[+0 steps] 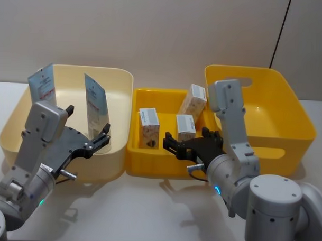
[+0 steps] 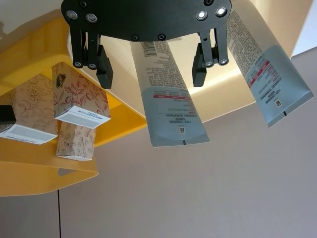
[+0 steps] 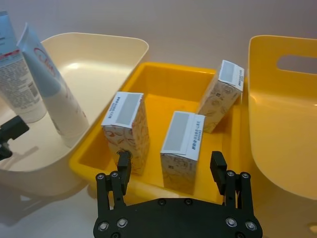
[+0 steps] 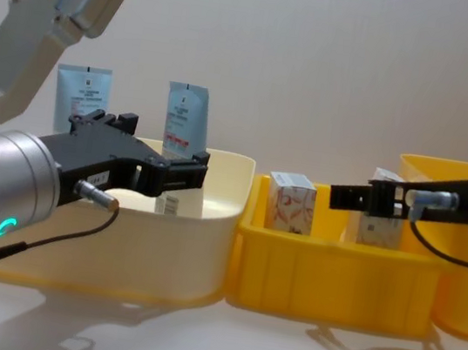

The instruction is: Bimanual collaborative sorting of washing and personal care products

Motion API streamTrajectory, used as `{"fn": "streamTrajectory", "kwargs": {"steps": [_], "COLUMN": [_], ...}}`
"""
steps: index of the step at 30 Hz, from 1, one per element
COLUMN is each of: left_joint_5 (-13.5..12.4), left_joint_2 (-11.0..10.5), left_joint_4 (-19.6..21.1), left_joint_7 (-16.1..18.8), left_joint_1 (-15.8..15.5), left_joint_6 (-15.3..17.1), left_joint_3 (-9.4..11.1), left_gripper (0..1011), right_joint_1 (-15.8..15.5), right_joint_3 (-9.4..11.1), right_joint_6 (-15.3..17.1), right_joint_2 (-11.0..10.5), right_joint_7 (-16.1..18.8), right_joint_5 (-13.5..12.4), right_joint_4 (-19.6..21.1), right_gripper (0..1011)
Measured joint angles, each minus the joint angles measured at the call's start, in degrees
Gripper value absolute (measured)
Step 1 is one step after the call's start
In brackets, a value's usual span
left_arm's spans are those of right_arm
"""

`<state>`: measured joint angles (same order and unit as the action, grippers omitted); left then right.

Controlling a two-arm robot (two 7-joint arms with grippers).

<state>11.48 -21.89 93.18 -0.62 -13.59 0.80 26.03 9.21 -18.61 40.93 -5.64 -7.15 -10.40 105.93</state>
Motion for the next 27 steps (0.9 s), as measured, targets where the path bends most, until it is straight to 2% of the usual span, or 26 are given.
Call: {"fn": "streamTrajectory", "kwargs": {"steps": [10,27], "left_joint_5": [0.0,0.0], "left_joint_2": [0.0,0.0], "left_joint_4": [0.0,0.0], "left_joint_7": [0.0,0.0], "left_joint_1": [0.0,0.0], "left_joint_6": [0.0,0.0], "left_joint_3": [0.0,0.0], "left_gripper": [1000,1000], "right_joint_1": [0.42,2.86], "right_joint_3": [0.84,0.53], "right_joint_6": [-0.09,-0.82], "right_joint_2": [0.22,1.95], "right_joint_7": [-0.28,0.27], "right_joint_5": [0.52,1.5], "right_joint_4": [-0.85,-4.37], "right_gripper": [998,999]}}
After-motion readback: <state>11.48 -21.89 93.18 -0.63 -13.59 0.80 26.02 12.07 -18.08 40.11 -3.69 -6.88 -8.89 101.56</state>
